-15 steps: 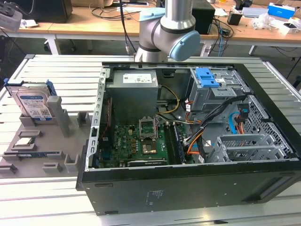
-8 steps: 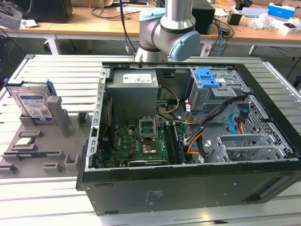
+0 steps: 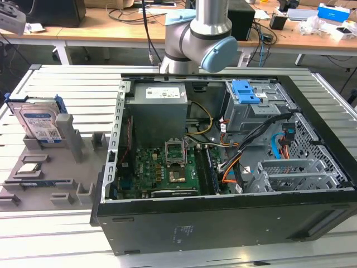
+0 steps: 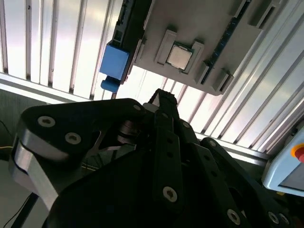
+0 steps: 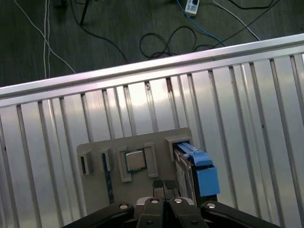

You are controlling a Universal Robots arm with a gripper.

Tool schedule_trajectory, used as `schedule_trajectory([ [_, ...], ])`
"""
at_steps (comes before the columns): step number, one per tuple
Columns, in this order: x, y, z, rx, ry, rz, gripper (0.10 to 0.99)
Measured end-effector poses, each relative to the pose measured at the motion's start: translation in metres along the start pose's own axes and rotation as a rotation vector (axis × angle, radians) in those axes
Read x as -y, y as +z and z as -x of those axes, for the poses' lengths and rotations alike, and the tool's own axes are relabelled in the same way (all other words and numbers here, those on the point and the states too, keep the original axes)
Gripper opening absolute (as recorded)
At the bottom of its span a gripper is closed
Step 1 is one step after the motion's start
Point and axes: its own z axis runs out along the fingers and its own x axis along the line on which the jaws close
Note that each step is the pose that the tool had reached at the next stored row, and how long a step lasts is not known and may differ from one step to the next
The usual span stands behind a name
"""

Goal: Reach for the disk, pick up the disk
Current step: 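Pick up the disk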

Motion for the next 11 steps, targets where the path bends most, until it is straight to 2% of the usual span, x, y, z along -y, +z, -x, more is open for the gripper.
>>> schedule_trajectory([
  [6,0.0,0.0,0.0,-0.0027,-0.072,0.0,0.106],
  [11,0.0,0.0,0.0,-0.0035,-0.092,0.0,0.106],
])
